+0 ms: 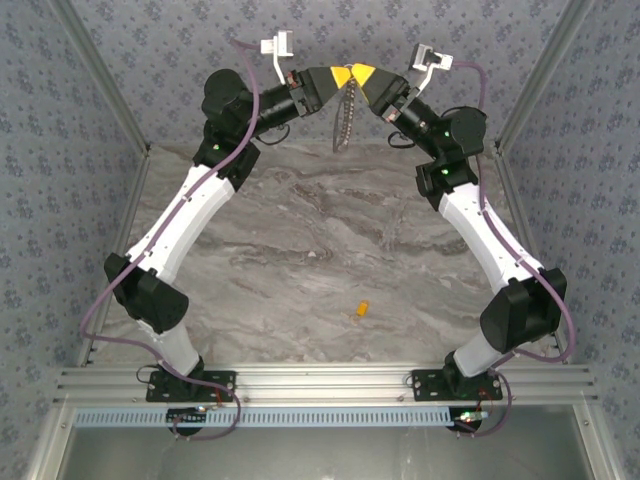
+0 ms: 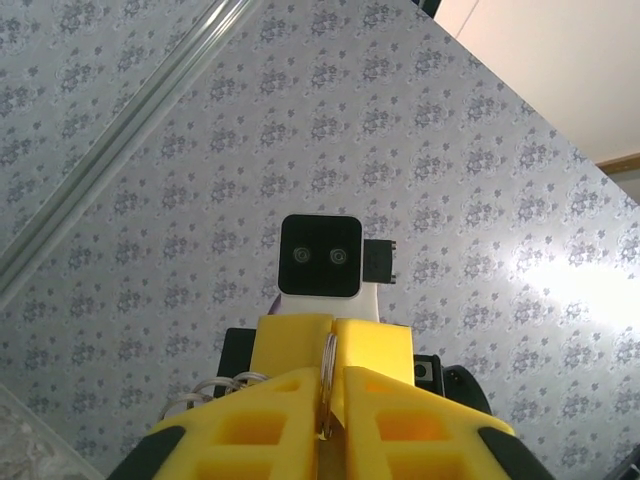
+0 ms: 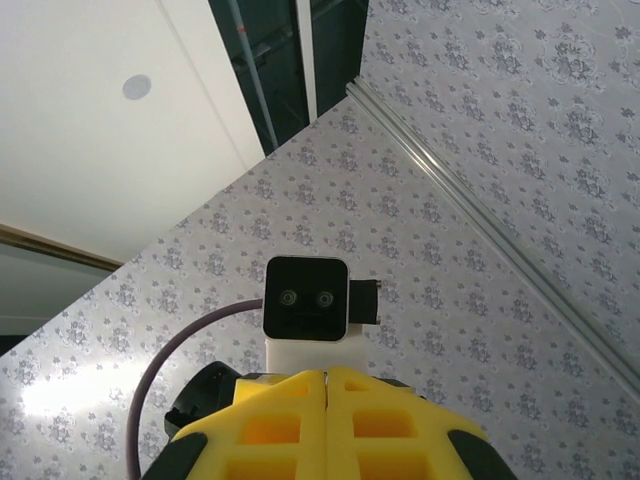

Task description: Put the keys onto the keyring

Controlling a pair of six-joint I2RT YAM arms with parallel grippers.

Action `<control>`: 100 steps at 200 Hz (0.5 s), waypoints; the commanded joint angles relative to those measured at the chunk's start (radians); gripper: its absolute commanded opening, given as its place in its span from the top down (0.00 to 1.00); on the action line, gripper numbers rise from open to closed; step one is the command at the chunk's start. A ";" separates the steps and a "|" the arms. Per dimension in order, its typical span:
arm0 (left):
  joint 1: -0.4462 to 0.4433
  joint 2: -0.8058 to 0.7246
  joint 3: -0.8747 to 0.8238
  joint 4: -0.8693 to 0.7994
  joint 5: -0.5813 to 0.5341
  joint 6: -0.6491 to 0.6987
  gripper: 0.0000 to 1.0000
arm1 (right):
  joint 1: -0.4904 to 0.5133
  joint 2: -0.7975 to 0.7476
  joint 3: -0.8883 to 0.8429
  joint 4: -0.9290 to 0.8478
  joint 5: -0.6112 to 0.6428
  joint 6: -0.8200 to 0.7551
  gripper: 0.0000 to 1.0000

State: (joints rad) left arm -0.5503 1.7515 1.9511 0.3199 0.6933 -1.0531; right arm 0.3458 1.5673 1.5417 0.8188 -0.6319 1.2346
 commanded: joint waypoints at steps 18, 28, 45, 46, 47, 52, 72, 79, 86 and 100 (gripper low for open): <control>0.004 -0.011 0.034 -0.030 0.019 0.083 0.99 | -0.019 -0.040 -0.017 0.019 0.006 -0.001 0.80; 0.009 -0.015 0.044 -0.068 0.035 0.124 1.00 | -0.039 -0.059 -0.042 0.003 0.009 0.000 0.70; 0.018 -0.018 0.079 -0.166 0.075 0.222 1.00 | -0.073 -0.095 -0.084 -0.032 0.005 -0.012 0.58; 0.019 -0.018 0.081 -0.172 0.078 0.230 1.00 | -0.075 -0.096 -0.086 -0.035 0.004 -0.013 0.58; 0.019 -0.018 0.083 -0.181 0.081 0.238 1.00 | -0.077 -0.099 -0.088 -0.037 0.004 -0.013 0.57; 0.020 -0.018 0.097 -0.218 0.095 0.274 1.00 | -0.085 -0.111 -0.099 -0.051 0.002 -0.019 0.55; 0.023 -0.018 0.164 -0.405 0.120 0.451 1.00 | -0.109 -0.148 -0.130 -0.100 -0.018 -0.033 0.51; 0.022 -0.020 0.187 -0.469 0.123 0.518 1.00 | -0.115 -0.159 -0.138 -0.116 -0.027 -0.038 0.51; 0.023 -0.020 0.208 -0.526 0.122 0.577 1.00 | -0.120 -0.170 -0.145 -0.135 -0.035 -0.045 0.50; 0.023 -0.018 0.239 -0.612 0.128 0.676 1.00 | -0.123 -0.185 -0.153 -0.167 -0.055 -0.059 0.49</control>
State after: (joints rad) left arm -0.5289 1.7546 2.1090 -0.0868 0.7776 -0.6411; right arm 0.2268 1.4361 1.4021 0.7048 -0.6434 1.2129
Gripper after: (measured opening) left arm 0.040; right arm 0.506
